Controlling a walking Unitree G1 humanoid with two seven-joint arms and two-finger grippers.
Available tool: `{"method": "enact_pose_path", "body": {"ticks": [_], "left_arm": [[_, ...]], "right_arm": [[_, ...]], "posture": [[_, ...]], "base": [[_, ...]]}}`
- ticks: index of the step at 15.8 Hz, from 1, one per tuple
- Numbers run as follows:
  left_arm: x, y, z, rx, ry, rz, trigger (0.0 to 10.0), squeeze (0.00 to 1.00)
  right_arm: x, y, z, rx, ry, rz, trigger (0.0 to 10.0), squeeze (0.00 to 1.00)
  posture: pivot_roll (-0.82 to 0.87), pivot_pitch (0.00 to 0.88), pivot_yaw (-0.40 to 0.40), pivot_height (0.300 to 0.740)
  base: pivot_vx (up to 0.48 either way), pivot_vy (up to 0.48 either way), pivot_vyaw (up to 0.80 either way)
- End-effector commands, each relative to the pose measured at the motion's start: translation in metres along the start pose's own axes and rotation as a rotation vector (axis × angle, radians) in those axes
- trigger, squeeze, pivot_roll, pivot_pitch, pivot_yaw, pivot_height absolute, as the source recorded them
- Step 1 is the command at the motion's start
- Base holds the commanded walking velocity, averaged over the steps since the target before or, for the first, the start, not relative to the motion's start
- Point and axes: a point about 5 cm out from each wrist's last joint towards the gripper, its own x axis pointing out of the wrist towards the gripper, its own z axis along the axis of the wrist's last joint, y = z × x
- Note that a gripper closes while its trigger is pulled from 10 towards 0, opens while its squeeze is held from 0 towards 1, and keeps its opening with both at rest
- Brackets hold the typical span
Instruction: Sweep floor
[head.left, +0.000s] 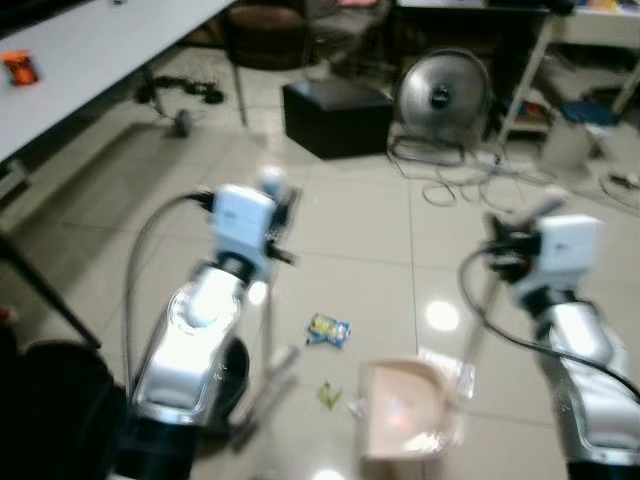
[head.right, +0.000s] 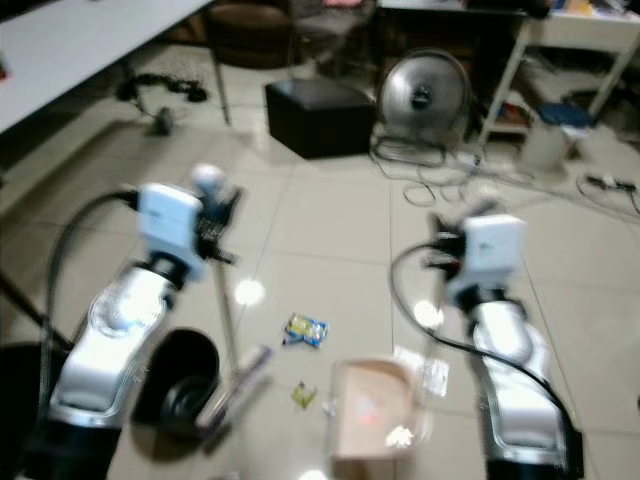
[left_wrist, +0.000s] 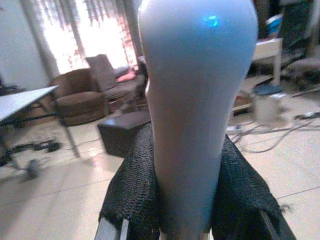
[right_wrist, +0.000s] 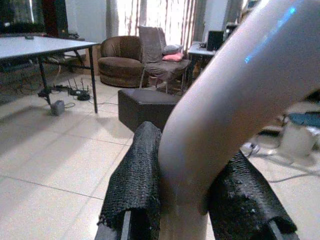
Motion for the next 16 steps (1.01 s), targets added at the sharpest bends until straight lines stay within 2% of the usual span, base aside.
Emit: {"method": "enact_pose_path", "body": {"ticks": [1,4,6,9,14,16], "left_arm": [[0.006,-0.006,0.01,0.013,-0.042,-0.024,10.0,0.0],[0.007,-0.009,0.006,-0.02,-0.028,-0.03,10.0,0.0],[0.009,-0.009,0.001,-0.011,0.004,-0.032,10.0,0.0],[0.011,-0.002,-0.001,-0.03,-0.002,0.017,10.0,0.0],[0.016,-0.003,-0.003,-0.017,0.003,0.01,10.0,0.0],[0.017,-0.003,-0.003,-0.013,0.001,0.008,10.0,0.0]], "right_arm": [[-0.001,-0.004,0.008,-0.011,-0.037,-0.01,10.0,0.0],[-0.001,-0.003,0.004,-0.028,-0.02,-0.034,10.0,0.0],[0.001,0.0,0.004,-0.032,-0.022,-0.031,10.0,0.0],[0.002,0.003,0.003,-0.036,-0.022,-0.031,10.0,0.0],[0.009,0.008,0.003,-0.058,-0.024,-0.041,10.0,0.0],[0.012,0.01,0.003,-0.062,-0.025,-0.034,10.0,0.0]], "posture": [[-0.01,0.01,0.057,0.74],[-0.02,0.012,0.068,0.74],[-0.01,0.012,0.07,0.74],[-0.01,0.014,0.075,0.74],[-0.03,0.015,0.074,0.74],[-0.03,0.019,0.069,0.74]], "base": [[0.405,0.0,0.0],[0.357,0.0,0.0],[0.0,0.0,0.0],[0.0,0.0,0.0],[0.0,-0.413,0.0],[0.0,0.0,0.0]]}}
